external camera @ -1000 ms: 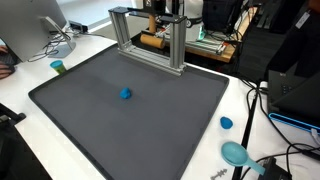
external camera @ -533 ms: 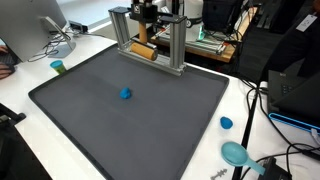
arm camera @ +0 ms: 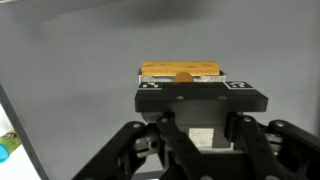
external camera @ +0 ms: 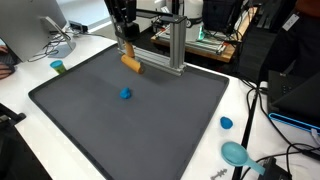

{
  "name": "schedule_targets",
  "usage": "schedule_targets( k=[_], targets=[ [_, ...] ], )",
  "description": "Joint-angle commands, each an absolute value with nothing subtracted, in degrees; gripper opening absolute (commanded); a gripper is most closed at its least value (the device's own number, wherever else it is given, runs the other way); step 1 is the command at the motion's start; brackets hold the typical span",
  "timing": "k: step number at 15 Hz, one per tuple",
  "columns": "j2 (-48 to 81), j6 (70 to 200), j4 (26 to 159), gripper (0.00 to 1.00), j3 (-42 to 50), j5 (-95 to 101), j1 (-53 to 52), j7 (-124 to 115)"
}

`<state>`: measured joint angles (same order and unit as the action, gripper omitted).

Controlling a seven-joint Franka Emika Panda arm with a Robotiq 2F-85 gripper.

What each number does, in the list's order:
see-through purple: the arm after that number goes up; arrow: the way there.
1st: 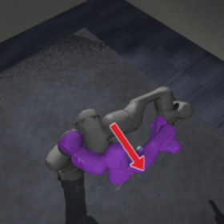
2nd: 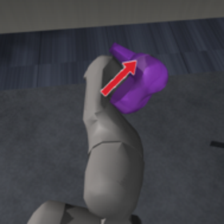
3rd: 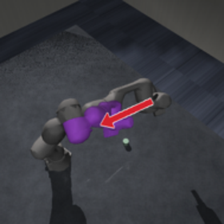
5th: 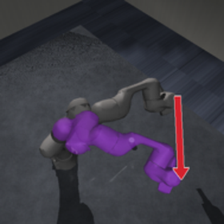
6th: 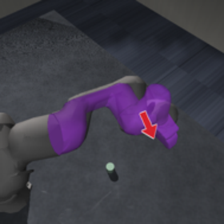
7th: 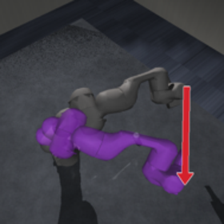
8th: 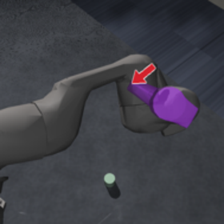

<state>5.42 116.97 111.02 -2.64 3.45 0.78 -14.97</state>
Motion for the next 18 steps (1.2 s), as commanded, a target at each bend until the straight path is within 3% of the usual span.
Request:
schedule_targets(
  k=[1, 6, 9, 10, 11, 12, 18],
  targets=[
    [5.25, 116.82, 110.94, 0.22, -1.78, 3.35, -0.24, -14.89],
    [7.13, 128.31, 113.3, 0.22, -0.74, -0.58, 1.2, -7.53],
    [8.69, 126.34, 112.51, 0.22, 0.28, -1.04, 1.82, -4.84],
    [8.75, 127.28, 112.84, 0.47, 0.31, 0.79, 0.96, -7.04],
    [9.19, 127.26, 112.85, 0.47, 0.6, 0.6, 1.18, -6.47],
    [9.44, 127.26, 112.84, 0.22, 0.72, 0.5, 1.31, -6.19],
    [10.47, 133.06, 114.66, 0.22, 0.43, 0.78, 1.25, -3.17]
  ],
)
